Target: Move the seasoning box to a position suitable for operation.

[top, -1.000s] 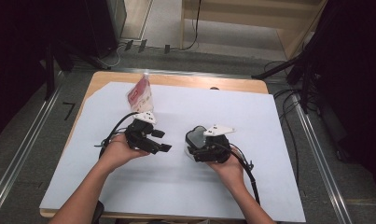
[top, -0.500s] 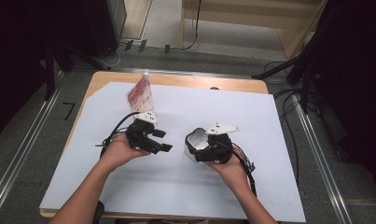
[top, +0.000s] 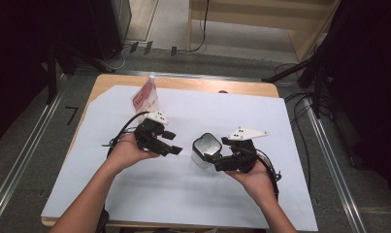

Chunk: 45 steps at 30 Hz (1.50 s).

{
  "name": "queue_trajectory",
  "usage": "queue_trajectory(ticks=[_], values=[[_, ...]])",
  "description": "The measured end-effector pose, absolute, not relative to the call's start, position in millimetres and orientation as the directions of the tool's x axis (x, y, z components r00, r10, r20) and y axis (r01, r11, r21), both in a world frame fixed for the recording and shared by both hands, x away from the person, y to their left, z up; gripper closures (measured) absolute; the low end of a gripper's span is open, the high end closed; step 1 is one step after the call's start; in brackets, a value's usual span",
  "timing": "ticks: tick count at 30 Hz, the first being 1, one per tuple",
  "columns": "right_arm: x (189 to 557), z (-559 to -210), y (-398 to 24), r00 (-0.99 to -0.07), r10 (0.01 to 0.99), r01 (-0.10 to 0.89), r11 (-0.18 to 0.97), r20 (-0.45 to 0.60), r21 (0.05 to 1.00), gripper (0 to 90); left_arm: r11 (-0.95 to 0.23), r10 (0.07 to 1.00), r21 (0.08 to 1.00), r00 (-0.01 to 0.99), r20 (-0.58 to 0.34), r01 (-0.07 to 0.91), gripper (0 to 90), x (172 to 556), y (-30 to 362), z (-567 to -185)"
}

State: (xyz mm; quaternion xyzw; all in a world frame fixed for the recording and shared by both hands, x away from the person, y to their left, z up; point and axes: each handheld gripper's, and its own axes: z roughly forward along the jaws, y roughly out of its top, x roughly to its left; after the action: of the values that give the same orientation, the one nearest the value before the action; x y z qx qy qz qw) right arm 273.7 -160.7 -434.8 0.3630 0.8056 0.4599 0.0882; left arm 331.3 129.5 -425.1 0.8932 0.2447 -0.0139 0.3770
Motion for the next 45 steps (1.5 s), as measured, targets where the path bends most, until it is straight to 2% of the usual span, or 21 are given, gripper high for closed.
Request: queue_trajectory(ticks=[4,7,14,18,28,33,38,45], values=[[267.2,-436.3,-170.9,-0.714,0.672,0.514,0.313,0.196,0.799,16.8,-0.595,0.413,0.673,0.886,-0.214,0.440,32.7,337.6,122.3,-419.8],[262.0,-439.2,-181.5,-0.698,0.675,0.539,0.276,0.239,0.796,23.5,-0.599,0.397,0.668,0.888,-0.231,0.441,32.5,343.3,118.9,-419.6],[247.2,-444.1,-198.6,-0.688,0.684,0.537,0.256,0.242,0.804,48.3,-0.607,0.390,0.658,0.889,-0.241,0.445,32.3,346.2,117.6,-427.4],[242.5,-447.2,-203.7,-0.692,0.674,0.542,0.249,0.258,0.803,59.4,-0.612,0.379,0.661,0.895,-0.237,0.434,31.7,346.9,115.2,-429.8],[234.0,-460.9,-188.4,-0.732,0.639,0.534,0.320,0.237,0.783,89.9,-0.606,0.340,0.675,0.904,-0.257,0.420,30.4,347.1,109.9,-433.9],[234.2,-469.3,-175.6,-0.736,0.629,0.552,0.340,0.253,0.761,90.0,-0.592,0.340,0.689,0.905,-0.256,0.418,28.8,347.2,109.2,-433.5],[238.5,-476.9,-163.6,-0.738,0.624,0.557,0.349,0.256,0.754,90.0,-0.580,0.341,0.697,0.903,-0.262,0.422,18.9,347.3,107.9,-434.6],[246.2,-486.1,-156.4,-0.722,0.642,0.572,0.345,0.257,0.744,90.0,-0.588,0.359,0.680,0.895,-0.266,0.437,18.9,347.1,107.1,-436.7]])
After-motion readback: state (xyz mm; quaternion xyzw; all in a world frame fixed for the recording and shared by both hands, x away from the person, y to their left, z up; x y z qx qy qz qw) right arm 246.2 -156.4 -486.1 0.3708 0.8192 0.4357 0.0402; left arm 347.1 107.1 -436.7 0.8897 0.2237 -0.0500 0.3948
